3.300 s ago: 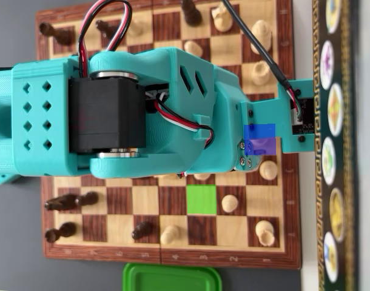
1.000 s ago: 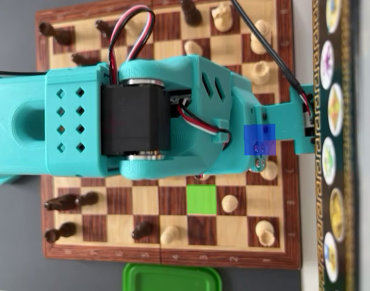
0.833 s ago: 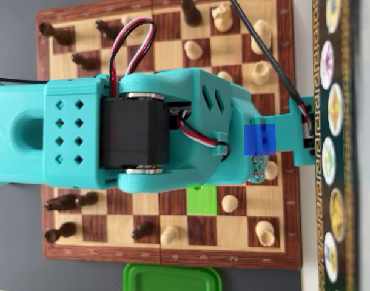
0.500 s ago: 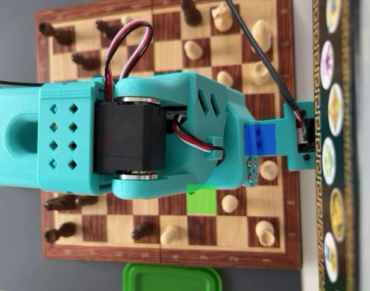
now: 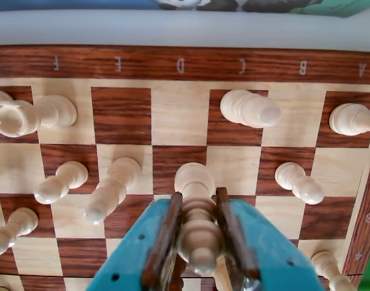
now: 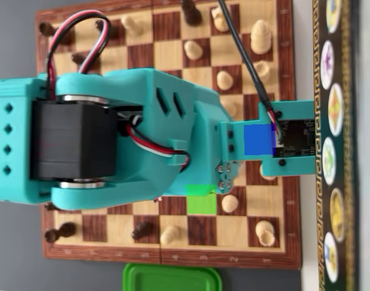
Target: Play chess
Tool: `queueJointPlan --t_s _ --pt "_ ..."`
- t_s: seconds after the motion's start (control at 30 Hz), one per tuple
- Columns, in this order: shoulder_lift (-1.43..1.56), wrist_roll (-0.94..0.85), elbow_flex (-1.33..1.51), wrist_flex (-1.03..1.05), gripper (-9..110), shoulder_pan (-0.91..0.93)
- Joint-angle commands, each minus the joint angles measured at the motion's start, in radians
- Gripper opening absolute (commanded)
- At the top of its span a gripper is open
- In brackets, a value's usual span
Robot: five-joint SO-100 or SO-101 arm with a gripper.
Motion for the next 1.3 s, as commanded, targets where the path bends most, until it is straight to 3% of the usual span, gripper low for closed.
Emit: queueJointPlan --t_s 0.0,1.27 --pt "0.086 -0.006 0.008 -0.006 6 0.018" --pt "0.293 -0.061 0.202 -0.005 6 0.167"
